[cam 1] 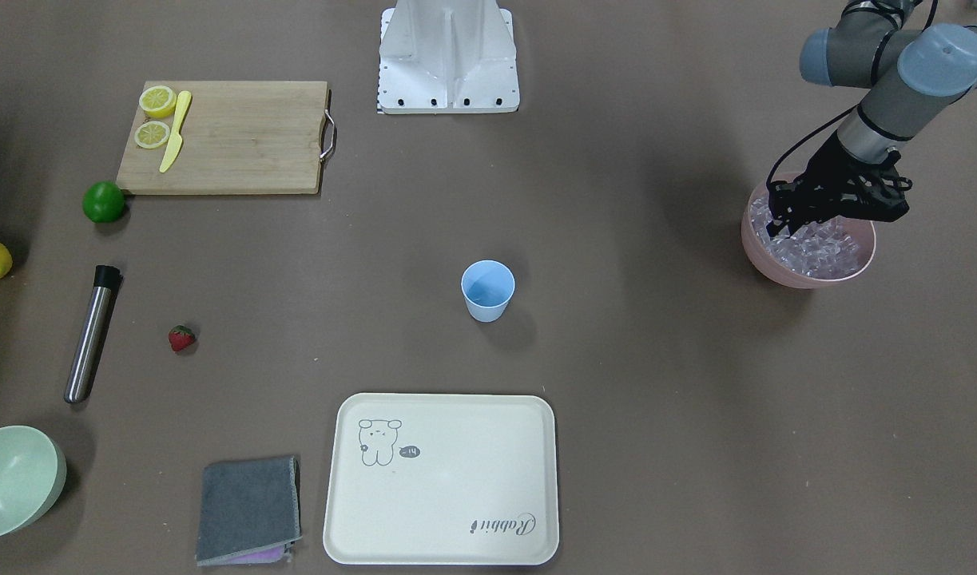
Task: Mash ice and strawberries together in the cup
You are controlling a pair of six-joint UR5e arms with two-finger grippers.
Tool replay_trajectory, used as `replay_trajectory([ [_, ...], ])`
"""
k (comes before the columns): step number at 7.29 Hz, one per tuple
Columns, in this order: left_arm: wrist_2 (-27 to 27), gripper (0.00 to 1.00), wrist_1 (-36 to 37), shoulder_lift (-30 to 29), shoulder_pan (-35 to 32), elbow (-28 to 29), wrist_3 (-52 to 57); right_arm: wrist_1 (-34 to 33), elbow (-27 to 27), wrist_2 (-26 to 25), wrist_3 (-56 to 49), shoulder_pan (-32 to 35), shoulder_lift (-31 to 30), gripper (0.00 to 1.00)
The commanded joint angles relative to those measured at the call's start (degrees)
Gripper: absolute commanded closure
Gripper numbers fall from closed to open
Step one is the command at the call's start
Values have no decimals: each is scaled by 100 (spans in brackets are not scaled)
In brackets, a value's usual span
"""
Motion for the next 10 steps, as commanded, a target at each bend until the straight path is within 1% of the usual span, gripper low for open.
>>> replay_trajectory([
  [1,3,100,-242,70,-409,-213,-98,6,0,1,0,0,0,0],
  [2,47,100,-235,-401,-410,-109,-395,-3,9,19,0,0,0,0],
  [4,74,100,-173,-1857,-305,329,-1884,6,44,80,61,0,0,0],
  [5,317,100,-156,-2369,104,427,-2396,-3,79,89,79,0,0,0],
  [6,1164,100,253,-2809,822,419,-2680,6,79,89,96,0,0,0],
  [7,1825,100,997,-3397,1464,428,-2717,6,70,89,97,-17,0,0],
  [8,2475,100,1509,-3811,2010,454,-2866,6,62,89,105,-17,9,0],
  [9,2577,100,1532,-3929,2103,515,-2876,6,61,80,105,-17,0,0],
  [10,2596,100,1506,-4147,2182,759,-2876,6,70,80,105,-17,0,0],
])
